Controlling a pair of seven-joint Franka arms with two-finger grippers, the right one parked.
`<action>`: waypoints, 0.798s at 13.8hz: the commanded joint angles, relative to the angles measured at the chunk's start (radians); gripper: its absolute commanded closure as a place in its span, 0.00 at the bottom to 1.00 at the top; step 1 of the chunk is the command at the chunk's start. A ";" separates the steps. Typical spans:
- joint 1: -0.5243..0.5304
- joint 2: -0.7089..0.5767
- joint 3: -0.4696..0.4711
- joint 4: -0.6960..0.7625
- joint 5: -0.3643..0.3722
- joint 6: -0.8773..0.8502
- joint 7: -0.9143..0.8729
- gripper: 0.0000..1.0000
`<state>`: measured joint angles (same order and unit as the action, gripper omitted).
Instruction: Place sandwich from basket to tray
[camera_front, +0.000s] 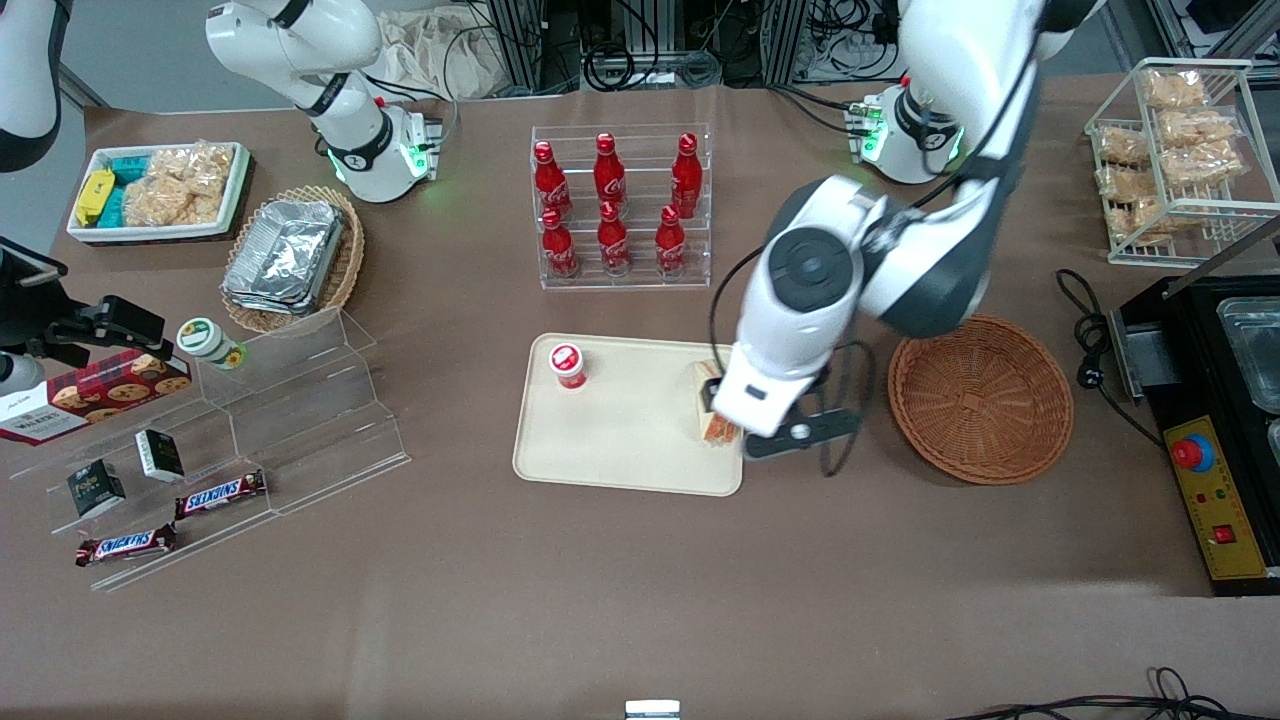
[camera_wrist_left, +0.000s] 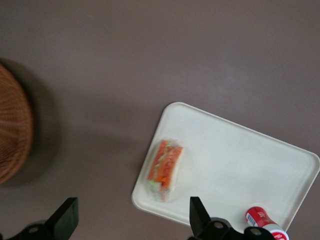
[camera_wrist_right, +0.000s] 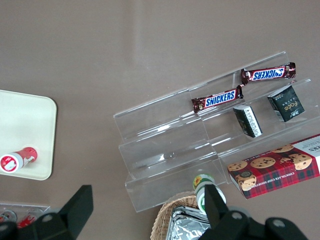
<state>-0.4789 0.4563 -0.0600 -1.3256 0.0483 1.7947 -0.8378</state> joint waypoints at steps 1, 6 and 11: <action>0.066 -0.120 -0.007 -0.061 0.015 -0.061 -0.007 0.00; 0.233 -0.272 -0.009 -0.115 0.012 -0.169 0.188 0.00; 0.373 -0.385 -0.008 -0.184 -0.008 -0.218 0.452 0.00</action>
<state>-0.1446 0.1425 -0.0543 -1.4392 0.0481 1.5849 -0.4660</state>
